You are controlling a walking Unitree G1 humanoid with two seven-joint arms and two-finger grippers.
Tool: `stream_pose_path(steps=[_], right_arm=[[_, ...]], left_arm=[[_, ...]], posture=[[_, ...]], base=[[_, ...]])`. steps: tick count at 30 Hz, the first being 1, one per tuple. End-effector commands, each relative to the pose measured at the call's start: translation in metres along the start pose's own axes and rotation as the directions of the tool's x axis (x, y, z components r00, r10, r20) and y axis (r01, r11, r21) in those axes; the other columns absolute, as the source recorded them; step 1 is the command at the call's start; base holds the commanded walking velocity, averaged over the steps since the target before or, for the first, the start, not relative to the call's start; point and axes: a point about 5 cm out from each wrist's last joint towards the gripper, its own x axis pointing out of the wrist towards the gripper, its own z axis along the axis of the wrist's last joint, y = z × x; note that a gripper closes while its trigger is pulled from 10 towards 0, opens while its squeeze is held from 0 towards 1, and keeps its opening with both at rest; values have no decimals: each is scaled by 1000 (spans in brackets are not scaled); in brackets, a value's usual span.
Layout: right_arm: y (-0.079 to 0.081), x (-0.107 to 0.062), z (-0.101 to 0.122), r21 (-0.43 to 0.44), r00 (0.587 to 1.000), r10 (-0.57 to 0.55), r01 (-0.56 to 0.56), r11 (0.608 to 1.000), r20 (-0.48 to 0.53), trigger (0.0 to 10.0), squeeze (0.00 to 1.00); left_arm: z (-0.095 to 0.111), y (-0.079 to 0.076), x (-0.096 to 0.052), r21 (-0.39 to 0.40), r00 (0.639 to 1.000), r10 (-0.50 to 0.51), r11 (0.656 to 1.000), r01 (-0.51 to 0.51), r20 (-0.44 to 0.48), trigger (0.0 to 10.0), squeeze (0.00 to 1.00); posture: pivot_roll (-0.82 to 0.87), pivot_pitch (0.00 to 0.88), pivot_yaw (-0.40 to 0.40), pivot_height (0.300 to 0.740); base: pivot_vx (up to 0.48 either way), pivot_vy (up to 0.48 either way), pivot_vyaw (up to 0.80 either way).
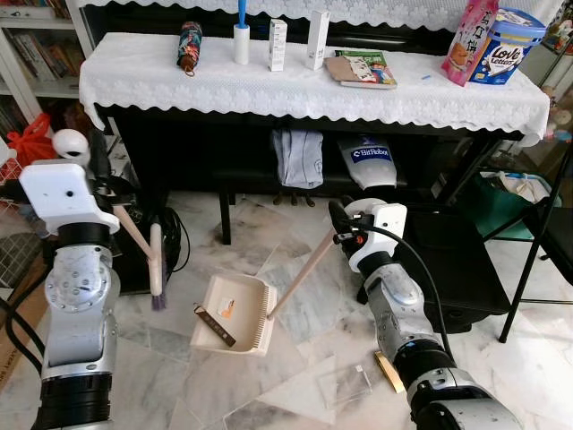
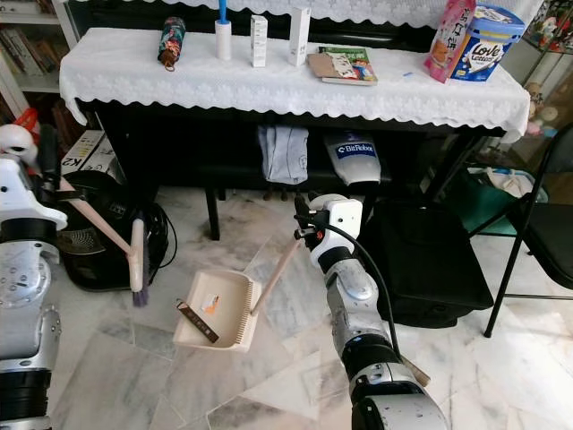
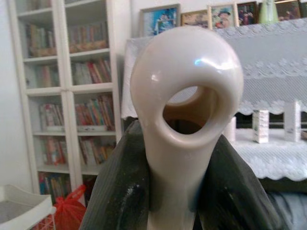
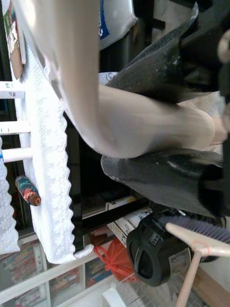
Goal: Sweep floor
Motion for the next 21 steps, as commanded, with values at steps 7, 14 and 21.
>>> stream_pose_path(steps=[7, 14, 21], right_arm=[[-5, 2, 17, -1, 996, -8, 8, 1000, 93, 10000, 0], [-4, 2, 18, 1, 996, -4, 4, 1000, 93, 10000, 0], [-5, 3, 19, -1, 996, -4, 4, 1000, 94, 10000, 0]], left_arm=[[-14, -9, -11, 47, 993, -99, 994, 103, -68, 10000, 0], [-21, -6, -18, 50, 988, -107, 992, 113, -107, 10000, 0], [-27, -19, -21, -78, 963, -211, 977, 201, -165, 10000, 0]], posture=[[26, 22, -60, 740], [26, 22, -61, 740], [27, 21, -63, 740]], base=[[0, 0, 0], [0, 0, 0], [0, 0, 0]])
